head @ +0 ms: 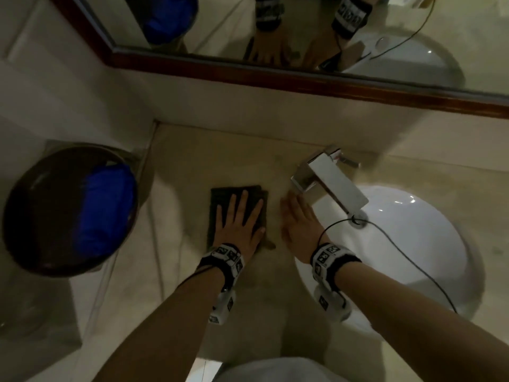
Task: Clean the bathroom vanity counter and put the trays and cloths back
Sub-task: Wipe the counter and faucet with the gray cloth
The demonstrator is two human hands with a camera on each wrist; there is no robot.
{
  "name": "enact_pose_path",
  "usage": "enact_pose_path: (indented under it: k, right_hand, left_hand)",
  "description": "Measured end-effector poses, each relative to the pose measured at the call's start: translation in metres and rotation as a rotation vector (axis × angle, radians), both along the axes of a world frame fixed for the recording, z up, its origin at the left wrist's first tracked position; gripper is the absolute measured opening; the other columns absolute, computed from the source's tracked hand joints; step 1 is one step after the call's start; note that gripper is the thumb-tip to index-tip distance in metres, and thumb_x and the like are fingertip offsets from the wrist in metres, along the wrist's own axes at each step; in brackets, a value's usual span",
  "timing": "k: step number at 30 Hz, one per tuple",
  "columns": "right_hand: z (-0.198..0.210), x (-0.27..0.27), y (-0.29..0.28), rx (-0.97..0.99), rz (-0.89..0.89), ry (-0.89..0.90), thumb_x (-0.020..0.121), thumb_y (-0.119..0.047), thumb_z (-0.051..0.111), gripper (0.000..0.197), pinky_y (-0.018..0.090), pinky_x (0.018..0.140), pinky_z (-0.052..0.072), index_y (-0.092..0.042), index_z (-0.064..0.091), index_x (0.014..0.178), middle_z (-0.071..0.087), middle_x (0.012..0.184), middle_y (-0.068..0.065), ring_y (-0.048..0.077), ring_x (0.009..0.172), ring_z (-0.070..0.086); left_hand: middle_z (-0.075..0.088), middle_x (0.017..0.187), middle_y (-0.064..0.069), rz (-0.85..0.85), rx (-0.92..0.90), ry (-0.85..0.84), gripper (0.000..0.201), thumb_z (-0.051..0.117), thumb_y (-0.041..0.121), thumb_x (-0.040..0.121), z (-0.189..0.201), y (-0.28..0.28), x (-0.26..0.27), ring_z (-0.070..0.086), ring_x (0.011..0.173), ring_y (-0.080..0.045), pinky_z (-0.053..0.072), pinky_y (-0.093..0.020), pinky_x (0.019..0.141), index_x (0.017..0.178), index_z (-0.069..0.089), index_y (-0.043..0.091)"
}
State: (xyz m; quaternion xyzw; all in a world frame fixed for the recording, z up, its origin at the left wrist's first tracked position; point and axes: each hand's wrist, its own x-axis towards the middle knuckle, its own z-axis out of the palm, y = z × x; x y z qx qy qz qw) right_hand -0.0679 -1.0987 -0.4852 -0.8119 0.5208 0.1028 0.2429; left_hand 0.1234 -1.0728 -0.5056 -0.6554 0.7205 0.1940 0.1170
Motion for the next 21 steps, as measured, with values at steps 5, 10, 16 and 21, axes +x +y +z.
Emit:
enact_pose_path:
  k: [5,10,16,21]
  right_hand:
    - [-0.004,0.0,0.004,-0.035,-0.016,-0.008,0.094,-0.027,0.044,0.075,0.046,0.118,0.006,-0.007,0.0,0.152,-0.005,0.159,0.019,0.039,0.146,-0.002]
    - [-0.011,-0.004,0.004,-0.056,-0.01,-0.038,0.095,-0.029,0.044,0.074,0.045,0.118,0.007,-0.008,0.004,0.153,-0.002,0.159,0.018,0.037,0.146,-0.001]
    - [-0.022,-0.008,0.002,-0.024,-0.024,-0.056,0.093,-0.035,0.025,0.067,0.051,0.117,0.019,-0.005,0.014,0.152,0.01,0.158,0.019,0.038,0.146,0.004]
    - [-0.022,-0.014,0.001,-0.062,0.012,-0.092,0.091,-0.026,0.041,0.073,0.046,0.12,0.009,-0.006,0.007,0.153,-0.001,0.16,0.016,0.036,0.147,-0.002]
  left_hand:
    - [-0.027,0.156,0.0,-0.004,-0.037,0.031,0.065,0.005,0.062,0.092,-0.007,0.055,-0.003,-0.021,0.144,-0.025,-0.01,-0.054,0.114,0.148,-0.018,0.04]
    - [-0.021,0.158,0.001,-0.015,-0.045,0.024,0.064,0.01,0.062,0.092,-0.008,0.038,-0.003,-0.017,0.146,-0.024,-0.009,-0.054,0.114,0.149,-0.012,0.042]
    - [-0.028,0.156,0.002,-0.072,-0.061,-0.02,0.063,0.008,0.063,0.093,-0.009,-0.063,-0.01,-0.02,0.145,-0.026,-0.015,-0.052,0.112,0.146,-0.019,0.043]
    - [-0.027,0.156,0.003,-0.102,-0.094,-0.012,0.062,0.013,0.06,0.095,-0.013,-0.123,-0.026,-0.02,0.145,-0.025,-0.01,-0.053,0.115,0.147,-0.015,0.042]
